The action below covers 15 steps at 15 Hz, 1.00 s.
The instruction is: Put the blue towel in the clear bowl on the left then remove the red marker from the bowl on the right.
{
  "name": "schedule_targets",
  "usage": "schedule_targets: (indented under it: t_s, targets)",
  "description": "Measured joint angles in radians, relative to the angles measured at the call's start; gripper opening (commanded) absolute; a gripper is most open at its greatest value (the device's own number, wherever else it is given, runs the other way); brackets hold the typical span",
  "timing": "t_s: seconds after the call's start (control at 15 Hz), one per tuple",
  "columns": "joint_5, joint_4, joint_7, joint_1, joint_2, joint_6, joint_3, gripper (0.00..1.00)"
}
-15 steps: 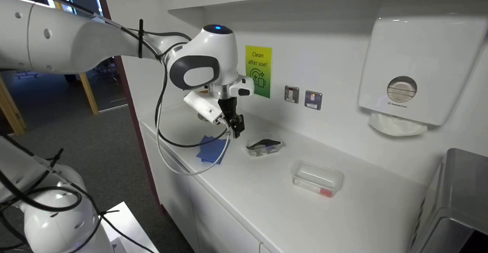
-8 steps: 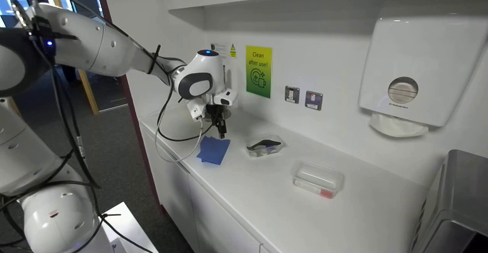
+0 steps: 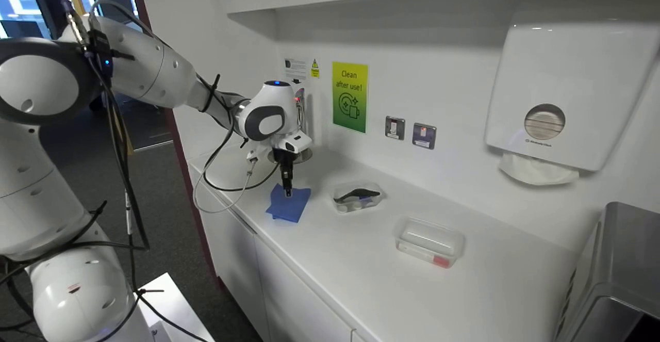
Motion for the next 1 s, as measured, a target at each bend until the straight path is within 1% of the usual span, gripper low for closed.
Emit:
schedule_targets:
  t_s: [0.47, 0.53, 0.67, 1.0]
  targets:
    - [0.000, -0.001, 0.000, 0.001, 0.002, 0.000, -0.001, 1.00]
    - [-0.001, -0.003, 0.019, 0.000, 0.002, 0.002, -0.001, 1.00]
    - [-0.033, -0.013, 0.139, 0.001, 0.002, 0.015, 0.002, 1.00]
    - [-0.153, -0.063, 0.531, 0.017, 0.002, 0.054, 0.038, 1.00]
